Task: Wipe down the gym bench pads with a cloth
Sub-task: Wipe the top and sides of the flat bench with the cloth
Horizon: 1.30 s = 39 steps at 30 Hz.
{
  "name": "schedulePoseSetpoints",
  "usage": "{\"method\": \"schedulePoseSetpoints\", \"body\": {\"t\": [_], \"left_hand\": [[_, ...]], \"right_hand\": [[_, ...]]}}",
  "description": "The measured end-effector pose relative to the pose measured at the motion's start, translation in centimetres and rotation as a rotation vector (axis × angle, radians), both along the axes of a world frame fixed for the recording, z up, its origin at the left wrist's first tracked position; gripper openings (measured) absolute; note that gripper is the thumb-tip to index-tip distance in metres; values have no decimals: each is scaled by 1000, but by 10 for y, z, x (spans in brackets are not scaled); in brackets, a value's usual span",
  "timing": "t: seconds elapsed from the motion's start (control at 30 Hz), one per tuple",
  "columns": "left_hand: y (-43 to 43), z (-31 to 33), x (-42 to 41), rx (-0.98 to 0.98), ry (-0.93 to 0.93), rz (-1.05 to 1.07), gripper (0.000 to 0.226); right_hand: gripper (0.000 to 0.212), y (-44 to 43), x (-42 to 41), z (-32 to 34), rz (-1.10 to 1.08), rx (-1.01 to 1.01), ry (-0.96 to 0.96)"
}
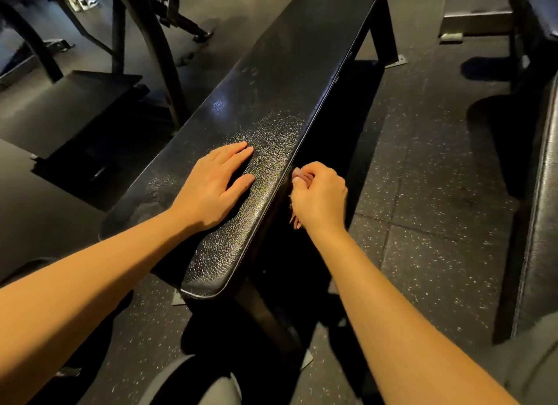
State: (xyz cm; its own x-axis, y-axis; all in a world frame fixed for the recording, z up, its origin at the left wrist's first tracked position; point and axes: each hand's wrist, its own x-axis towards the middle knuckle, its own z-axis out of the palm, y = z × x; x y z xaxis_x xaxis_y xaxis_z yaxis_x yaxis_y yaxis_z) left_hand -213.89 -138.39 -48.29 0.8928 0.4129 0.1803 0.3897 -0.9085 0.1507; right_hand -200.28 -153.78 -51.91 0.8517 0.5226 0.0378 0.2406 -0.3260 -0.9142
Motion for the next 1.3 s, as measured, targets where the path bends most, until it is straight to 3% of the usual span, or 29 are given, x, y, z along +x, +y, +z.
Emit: {"method": "schedulePoseSetpoints", "body": {"t": [0.2, 0.27, 0.4, 0.47, 0.6, 0.77, 0.9, 1.1, 1.3], "left_hand": [[-1, 0, -2, -1, 10, 8, 63], [0, -1, -2, -3, 5, 14, 63], [3, -4, -1, 5, -9, 10, 61], [3, -4, -2, 6, -6, 11, 61], [3, -4, -2, -8, -16, 10, 63], [4, -3, -2, -12, -4, 15, 63], [3, -3, -2, -8, -12, 11, 62], [4, -4, -3, -7, -1, 8, 64], [4, -3, -3, -19, -9, 7, 64]], "right_hand": [[6, -71, -131, -14, 108, 171, 116], [9, -55, -106, -10, 104, 193, 46], [10, -4, -6, -4, 49, -4, -46], [9, -12, -25, -8, 69, -4, -65], [7, -58, -86, -3, 215, 97, 59], [15, 4, 13, 3, -198, 245, 345], [13, 8, -4, 2, -219, 404, 571], [18, -70, -110, 13, 76, 235, 631], [13, 7, -8, 17, -157, 342, 492]]}}
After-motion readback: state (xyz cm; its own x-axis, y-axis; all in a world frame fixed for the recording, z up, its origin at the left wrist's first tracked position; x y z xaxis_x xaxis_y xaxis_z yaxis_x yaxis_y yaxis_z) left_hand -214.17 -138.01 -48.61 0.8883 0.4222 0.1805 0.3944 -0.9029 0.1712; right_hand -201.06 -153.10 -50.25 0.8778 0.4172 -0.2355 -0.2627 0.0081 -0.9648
